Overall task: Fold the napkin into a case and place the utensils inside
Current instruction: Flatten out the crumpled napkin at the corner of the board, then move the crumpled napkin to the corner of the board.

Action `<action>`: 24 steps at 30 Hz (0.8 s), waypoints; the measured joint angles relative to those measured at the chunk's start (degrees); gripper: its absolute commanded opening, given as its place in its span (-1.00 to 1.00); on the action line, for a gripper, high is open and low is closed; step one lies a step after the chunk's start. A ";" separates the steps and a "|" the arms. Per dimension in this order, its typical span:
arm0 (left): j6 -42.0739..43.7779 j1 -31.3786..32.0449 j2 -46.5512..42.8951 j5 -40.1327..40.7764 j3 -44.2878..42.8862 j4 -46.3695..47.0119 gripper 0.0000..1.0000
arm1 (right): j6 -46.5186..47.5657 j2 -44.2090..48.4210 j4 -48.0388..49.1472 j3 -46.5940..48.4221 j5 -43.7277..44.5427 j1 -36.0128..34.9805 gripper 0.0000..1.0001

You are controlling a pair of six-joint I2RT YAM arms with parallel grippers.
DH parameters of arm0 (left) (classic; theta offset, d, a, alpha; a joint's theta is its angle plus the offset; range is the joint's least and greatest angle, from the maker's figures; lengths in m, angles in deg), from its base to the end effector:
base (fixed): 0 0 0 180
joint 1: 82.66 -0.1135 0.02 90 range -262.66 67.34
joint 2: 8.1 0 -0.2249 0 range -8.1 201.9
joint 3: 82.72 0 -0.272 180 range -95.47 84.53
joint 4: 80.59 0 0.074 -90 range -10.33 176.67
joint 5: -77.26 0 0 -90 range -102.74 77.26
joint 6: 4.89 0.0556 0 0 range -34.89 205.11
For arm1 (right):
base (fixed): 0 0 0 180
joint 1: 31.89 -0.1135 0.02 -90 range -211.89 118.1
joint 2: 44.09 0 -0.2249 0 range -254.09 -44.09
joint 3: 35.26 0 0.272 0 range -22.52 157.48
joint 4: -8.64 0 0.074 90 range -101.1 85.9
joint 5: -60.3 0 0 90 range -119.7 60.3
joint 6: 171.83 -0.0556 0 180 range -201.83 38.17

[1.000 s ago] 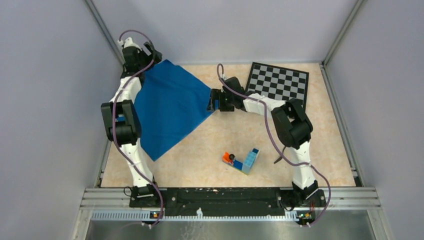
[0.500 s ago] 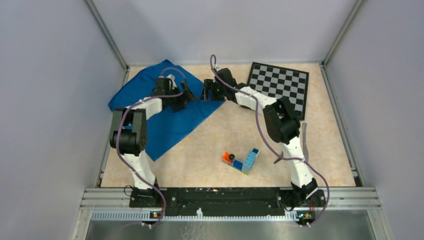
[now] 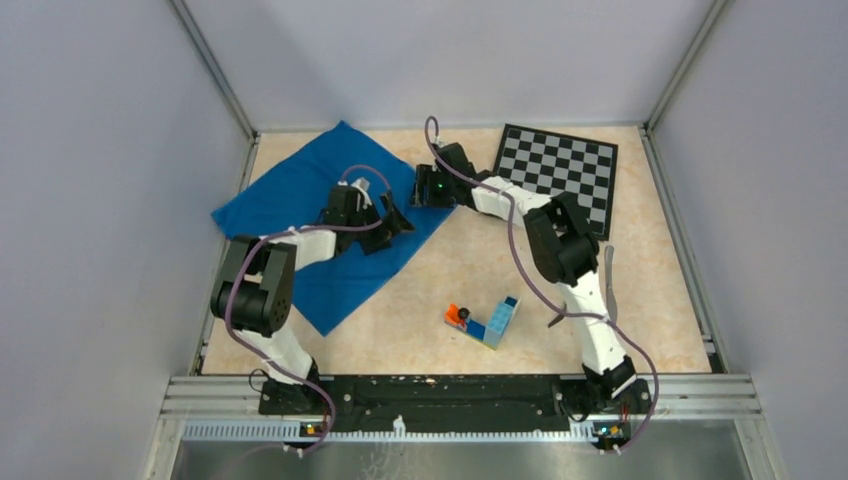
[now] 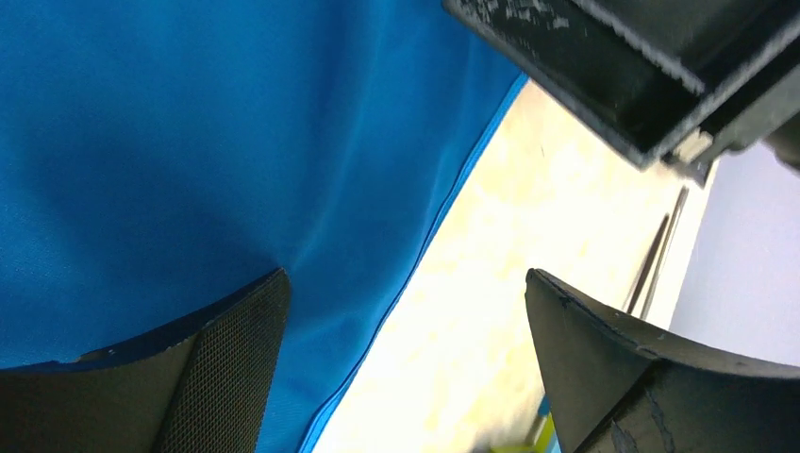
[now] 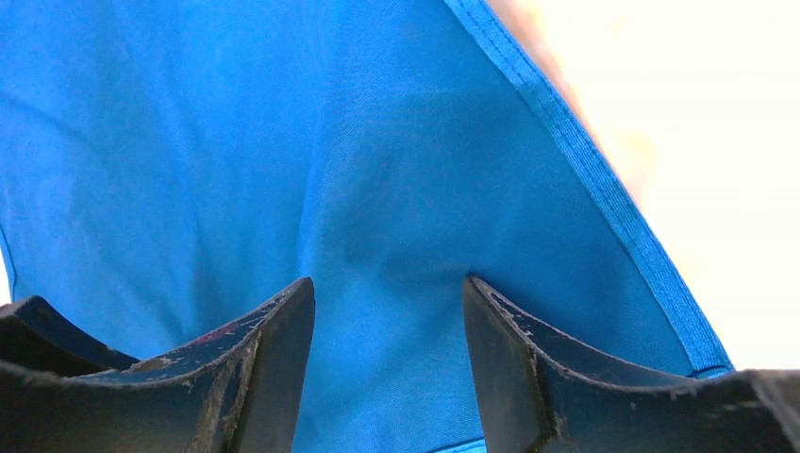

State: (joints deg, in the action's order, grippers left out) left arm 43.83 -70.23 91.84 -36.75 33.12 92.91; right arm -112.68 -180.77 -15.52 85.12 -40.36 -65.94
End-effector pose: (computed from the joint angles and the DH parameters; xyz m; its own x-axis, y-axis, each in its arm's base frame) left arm 0.3582 -0.1021 0.0920 -0.8174 -0.4370 -0.3754 -0.0647 0.7172 -0.6938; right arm 0.4438 0.3123 0.1080 -0.8036 0.0652 -0.5917 -0.2968 0.8177 0.4932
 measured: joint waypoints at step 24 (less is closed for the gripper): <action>9.11 1.73 1.20 1.64 -7.17 -16.41 0.97 | -7.63 25.49 10.80 -41.00 -4.68 2.97 0.23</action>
State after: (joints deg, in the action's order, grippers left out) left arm 52.95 -68.51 93.05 -35.11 25.95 76.49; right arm -120.31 -155.29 -4.72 44.11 -45.04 -62.96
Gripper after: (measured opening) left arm 0.987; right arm 0.611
